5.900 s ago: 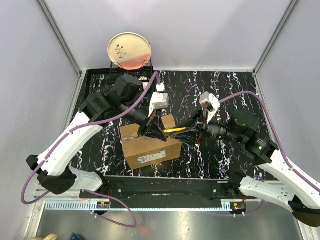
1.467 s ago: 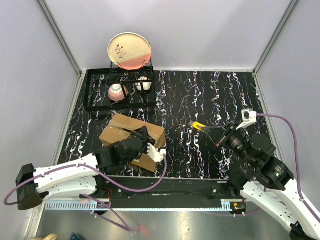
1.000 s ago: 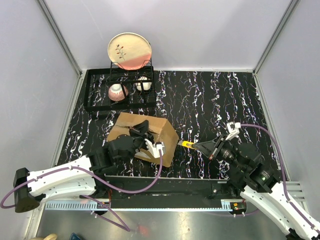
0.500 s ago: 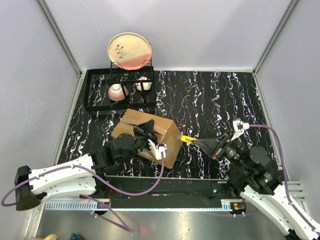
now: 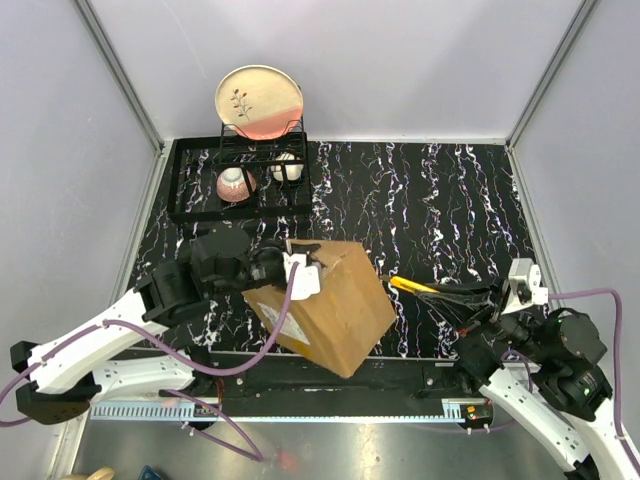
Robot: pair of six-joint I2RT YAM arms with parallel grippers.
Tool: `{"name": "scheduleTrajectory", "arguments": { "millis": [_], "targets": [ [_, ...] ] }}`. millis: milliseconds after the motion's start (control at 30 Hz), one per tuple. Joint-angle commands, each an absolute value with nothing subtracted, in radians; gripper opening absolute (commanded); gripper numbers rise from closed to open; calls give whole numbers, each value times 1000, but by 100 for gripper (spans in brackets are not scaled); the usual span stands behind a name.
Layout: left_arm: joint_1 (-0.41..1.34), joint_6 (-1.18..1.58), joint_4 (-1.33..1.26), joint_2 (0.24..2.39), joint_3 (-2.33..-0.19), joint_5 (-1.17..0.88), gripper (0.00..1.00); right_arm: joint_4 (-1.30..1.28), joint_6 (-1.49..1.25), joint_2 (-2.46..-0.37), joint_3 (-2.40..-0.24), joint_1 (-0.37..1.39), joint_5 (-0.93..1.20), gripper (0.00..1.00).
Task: Unpack the express box
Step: Cut the express box at the center of the board.
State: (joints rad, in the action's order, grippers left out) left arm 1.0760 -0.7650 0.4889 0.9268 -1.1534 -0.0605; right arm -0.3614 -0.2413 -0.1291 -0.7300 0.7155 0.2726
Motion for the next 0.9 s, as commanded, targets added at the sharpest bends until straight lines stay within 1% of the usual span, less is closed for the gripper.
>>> {"name": "scheduleTrajectory", "arguments": {
  "millis": [0, 133, 167, 267, 433, 567, 667, 800, 867],
  "targets": [
    [1058, -652, 506, 862, -1119, -294, 0, -386, 28, -195, -802, 718, 376, 0],
    [1052, -699, 506, 827, -1077, -324, 0, -399, 175, -311, -876, 718, 442, 0],
    [1052, -706, 506, 825, -1072, -327, 0, -394, 211, -368, -887, 719, 458, 0],
    [1052, -730, 506, 816, -1055, -333, 0, -390, 273, -452, -926, 719, 528, 0],
    [1051, -750, 503, 778, -1029, -351, 0, -463, 409, -497, -995, 718, 638, 0],
    [1040, -742, 485, 749, -1005, -371, 0, -569, 520, -518, -1066, 719, 724, 0],
    [1023, -729, 460, 713, -970, -394, 0, -609, 546, -548, -1133, 719, 782, 0],
    [1011, -696, 440, 680, -936, -423, 0, -600, 555, -587, -1199, 718, 923, 0],
    [1009, -690, 434, 677, -933, -437, 0, -594, 558, -623, -1224, 718, 956, 0]
  ]
}}
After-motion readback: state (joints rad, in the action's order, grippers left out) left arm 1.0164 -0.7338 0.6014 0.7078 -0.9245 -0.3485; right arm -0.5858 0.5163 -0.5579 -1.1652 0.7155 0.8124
